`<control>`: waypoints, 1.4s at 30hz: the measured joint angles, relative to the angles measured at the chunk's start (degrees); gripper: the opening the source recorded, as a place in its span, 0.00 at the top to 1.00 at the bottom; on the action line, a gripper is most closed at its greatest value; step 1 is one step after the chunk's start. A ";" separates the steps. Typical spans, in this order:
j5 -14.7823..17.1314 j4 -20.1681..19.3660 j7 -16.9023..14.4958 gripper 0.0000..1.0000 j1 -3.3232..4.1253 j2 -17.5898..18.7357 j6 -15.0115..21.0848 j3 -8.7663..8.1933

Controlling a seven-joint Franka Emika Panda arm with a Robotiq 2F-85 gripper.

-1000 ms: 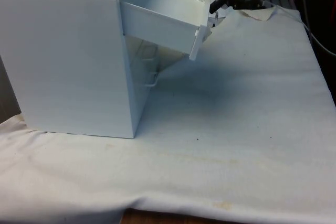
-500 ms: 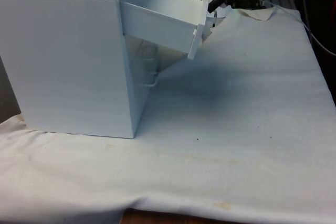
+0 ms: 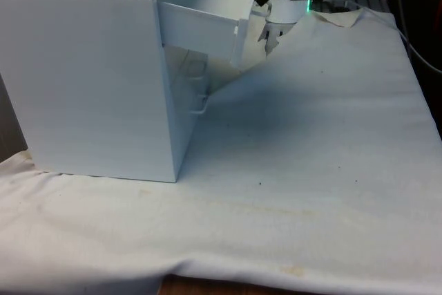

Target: Open the drawer, then close it.

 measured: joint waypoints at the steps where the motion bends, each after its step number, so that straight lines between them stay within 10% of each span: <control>1: 0.00 0.00 0.00 1.00 0.00 0.00 0.00 0.00; 42: -0.74 -0.34 -5.90 1.00 -0.97 -1.32 1.49 -8.48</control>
